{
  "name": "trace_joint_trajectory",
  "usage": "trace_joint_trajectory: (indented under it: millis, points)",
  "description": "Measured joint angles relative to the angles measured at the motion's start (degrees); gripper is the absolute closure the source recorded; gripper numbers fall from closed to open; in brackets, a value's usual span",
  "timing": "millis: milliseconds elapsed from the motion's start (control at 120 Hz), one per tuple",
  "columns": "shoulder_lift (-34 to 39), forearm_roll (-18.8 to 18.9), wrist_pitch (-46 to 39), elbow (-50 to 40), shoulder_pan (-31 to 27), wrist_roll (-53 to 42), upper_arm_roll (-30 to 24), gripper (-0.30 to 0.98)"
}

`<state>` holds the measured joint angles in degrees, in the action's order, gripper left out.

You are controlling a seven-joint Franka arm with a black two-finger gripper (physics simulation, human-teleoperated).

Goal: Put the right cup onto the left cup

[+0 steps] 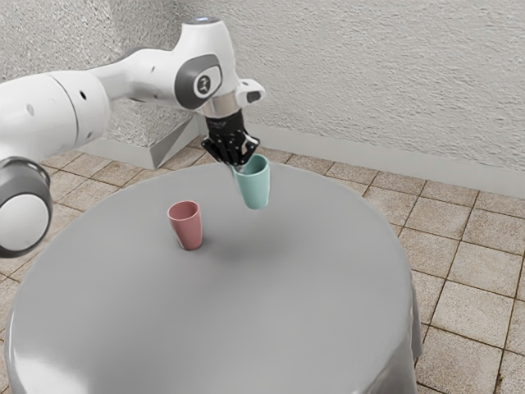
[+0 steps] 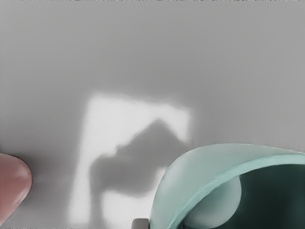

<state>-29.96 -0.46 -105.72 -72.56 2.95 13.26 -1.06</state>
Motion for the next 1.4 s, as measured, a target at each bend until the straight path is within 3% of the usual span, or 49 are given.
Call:
trace_joint_trajectory:
  millis: [817, 1400]
  points:
    - [8.76, 1.33, -0.55, -11.09, -5.3, -0.56, 1.44, 0.79]
    - [10.07, 1.37, -0.63, -13.35, -8.52, -0.95, 2.89, 0.79]
